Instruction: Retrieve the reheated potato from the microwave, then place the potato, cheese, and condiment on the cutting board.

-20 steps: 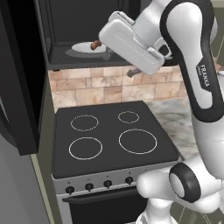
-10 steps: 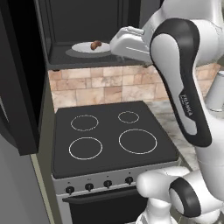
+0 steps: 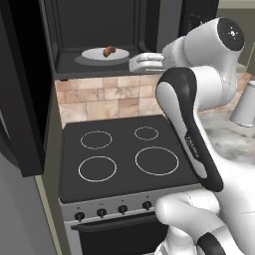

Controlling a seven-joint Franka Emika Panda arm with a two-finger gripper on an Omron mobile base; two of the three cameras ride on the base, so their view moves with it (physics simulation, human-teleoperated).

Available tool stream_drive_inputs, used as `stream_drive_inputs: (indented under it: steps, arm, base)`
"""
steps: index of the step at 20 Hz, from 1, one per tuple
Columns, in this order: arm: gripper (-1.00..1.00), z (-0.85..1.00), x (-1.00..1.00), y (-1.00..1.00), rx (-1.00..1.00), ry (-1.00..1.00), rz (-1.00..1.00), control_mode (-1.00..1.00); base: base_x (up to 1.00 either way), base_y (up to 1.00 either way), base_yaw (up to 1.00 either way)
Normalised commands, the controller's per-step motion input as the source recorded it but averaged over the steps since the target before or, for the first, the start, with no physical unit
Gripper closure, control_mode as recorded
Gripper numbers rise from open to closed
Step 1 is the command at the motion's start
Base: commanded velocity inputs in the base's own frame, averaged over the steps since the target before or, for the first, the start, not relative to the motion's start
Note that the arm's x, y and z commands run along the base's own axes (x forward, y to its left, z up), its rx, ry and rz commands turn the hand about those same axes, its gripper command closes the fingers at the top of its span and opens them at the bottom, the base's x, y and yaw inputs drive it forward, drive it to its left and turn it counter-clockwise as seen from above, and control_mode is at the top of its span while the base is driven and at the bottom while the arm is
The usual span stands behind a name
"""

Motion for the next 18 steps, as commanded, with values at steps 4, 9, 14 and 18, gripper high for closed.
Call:
stream_drive_inputs:
  steps: [4,9,14,18]
  arm:
    - [-1.0,0.07,0.64,0.0,0.02,-0.06,0.0,-1.0]
    - [-1.0,0.22,0.56,0.05,0.0,0.02,-0.04,-1.0]
    - [-1.0,0.3,0.5,0.05,0.0,0.07,-0.08,-1.0]
    - [-1.0,0.16,0.5,0.13,0.0,0.06,-0.07,-1.0]
  base:
    - [0.0,0.0,0.0]
    - [0.0,0.0,0.0]
    - [0.0,0.0,0.0]
    - [0.0,0.0,0.0]
